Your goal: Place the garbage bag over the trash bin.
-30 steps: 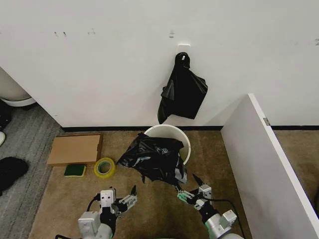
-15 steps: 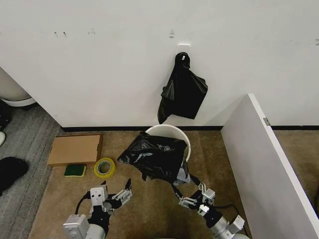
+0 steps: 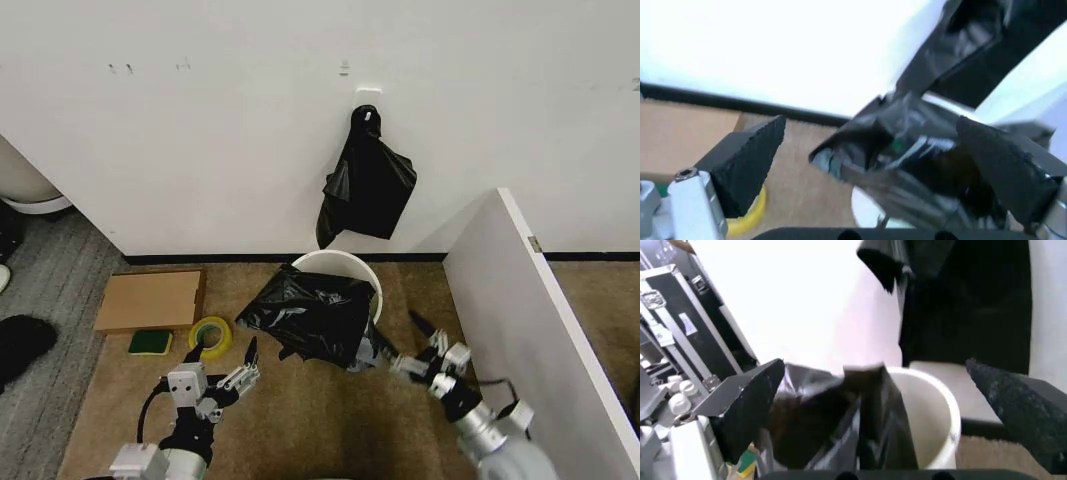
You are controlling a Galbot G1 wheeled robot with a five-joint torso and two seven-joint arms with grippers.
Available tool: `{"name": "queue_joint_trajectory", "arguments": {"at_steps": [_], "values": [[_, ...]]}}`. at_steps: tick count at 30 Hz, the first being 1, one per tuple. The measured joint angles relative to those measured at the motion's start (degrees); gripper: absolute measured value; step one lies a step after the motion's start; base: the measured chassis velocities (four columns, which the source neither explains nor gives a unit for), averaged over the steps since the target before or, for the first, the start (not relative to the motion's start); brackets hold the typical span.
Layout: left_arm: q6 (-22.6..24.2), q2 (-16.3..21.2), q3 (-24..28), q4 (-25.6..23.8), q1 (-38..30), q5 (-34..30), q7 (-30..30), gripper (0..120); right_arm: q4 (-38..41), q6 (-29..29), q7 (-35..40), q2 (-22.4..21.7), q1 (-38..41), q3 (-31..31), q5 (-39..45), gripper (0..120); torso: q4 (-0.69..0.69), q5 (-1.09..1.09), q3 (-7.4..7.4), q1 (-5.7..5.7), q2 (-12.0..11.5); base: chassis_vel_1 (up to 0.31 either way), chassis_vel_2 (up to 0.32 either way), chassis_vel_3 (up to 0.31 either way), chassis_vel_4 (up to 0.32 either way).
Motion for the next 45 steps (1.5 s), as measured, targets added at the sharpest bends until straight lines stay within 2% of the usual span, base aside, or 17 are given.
{"name": "queue_joint_trajectory", "arguments": {"at_steps": [8, 10, 13, 17, 19, 21, 24, 25, 26, 29, 32, 38, 45], "values": [[-3.09, -3.23, 0.13, 0.32, 1.07, 4.11, 1.69, 100, 3.06, -6.51, 3.72, -8.15, 5.73, -3.57, 2.09, 100, -0.02, 0.0, 0.0, 0.0, 0.0, 0.0, 0.0, 0.0, 0.0], [-3.18, -3.86, 0.54, 0.41, 1.13, 4.14, 1.86, 100, 2.67, -9.01, 5.45, -10.92, 11.0, -6.07, 5.16, 100, -0.02, 0.0, 0.0, 0.0, 0.0, 0.0, 0.0, 0.0, 0.0], [-3.27, -4.27, 0.73, 0.55, 1.26, 4.27, 2.0, 100, 1.79, -10.84, 6.49, -12.24, 15.39, -8.26, 7.29, 100, 0.0, -0.01, 0.0, 0.0, 0.0, 0.0, 0.0, 0.0, 0.0], [-3.51, -4.85, 1.12, 0.9, 1.76, 4.97, 2.05, 100, -3.18, -14.8, 9.51, -14.42, 30.07, -18.27, 11.51, 100, -0.01, 0.0, 0.0, 0.0, 0.0, 0.0, 0.0, 0.0, 0.0], [-3.54, -4.9, 1.13, 0.93, 1.79, 5.02, 2.05, 100, -4.09, -15.51, 10.15, -14.6, 32.26, -19.89, 11.59, 100, 0.0, 0.0, 0.01, 0.0, 0.0, 0.0, 0.0, 0.0, 0.0], [-3.57, -5.05, 1.22, 1.09, 1.79, 5.08, 2.04, 100, -7.88, -18.33, 11.75, -15.2, 40.9, -27.0, 11.79, 100, 0.0, -0.03, 0.0, 0.0, 0.0, 0.0, 0.0, 0.0, 0.0], [-3.58, -5.26, 1.38, 1.19, 1.78, 5.2, 2.04, 100, -11.59, -20.29, 11.97, -15.42, 47.44, -32.9, 12.26, 100, 0.0, 0.0, 0.01, 0.01, 0.0, 0.0, 0.0, 0.0, 0.0], [-3.61, -5.44, 1.58, 1.28, 1.77, 5.37, 2.04, 100, -13.73, -22.09, 11.95, -15.39, 51.9, -36.48, 12.9, 100, -0.03, 0.0, 0.0, 0.0, 0.0, 0.0, 0.0, 0.0, 0.0], [-3.61, -5.44, 1.58, 1.28, 1.77, 5.37, 2.04, 100, -13.73, -22.09, 11.95, -15.39, 51.9, -36.48, 12.9, 100, -0.03, 0.0, 0.0, 0.0, 0.0, 0.0, 0.0, 0.0, 0.0], [-3.89, -5.77, 2.31, 1.74, 1.76, 5.91, 2.03, 100, -17.56, -28.91, 11.51, -14.57, 62.34, -42.66, 14.42, 100, -0.01, -0.06, 0.0, 0.0, 0.0, 0.0, 0.0, 0.0, 0.0], [-4.39, -6.22, 2.87, 1.88, 2.03, 6.44, 2.02, 100, -20.03, -31.53, 10.57, -13.22, 68.05, -47.2, 14.07, 100, 0.0, 0.01, 0.0, 0.0, 0.0, 0.0, 0.0, 0.0, 0.0], [-5.33, -6.25, 2.87, 2.02, 2.96, 7.0, 2.0, 100, -24.14, -34.19, 6.7, -12.02, 73.03, -52.82, 9.73, 100, -0.01, -0.02, 0.0, 0.0, 0.0, 0.0, 0.0, 0.0, 0.0], [-5.74, -6.13, 1.38, 1.74, 3.76, 9.14, 1.92, 100, -28.01, -34.29, 4.04, -10.16, 75.21, -57.23, 5.71, 100, -0.03, -0.01, 0.0, -0.01, 0.02, 0.0, 0.0, 0.0, 0.0]]}}
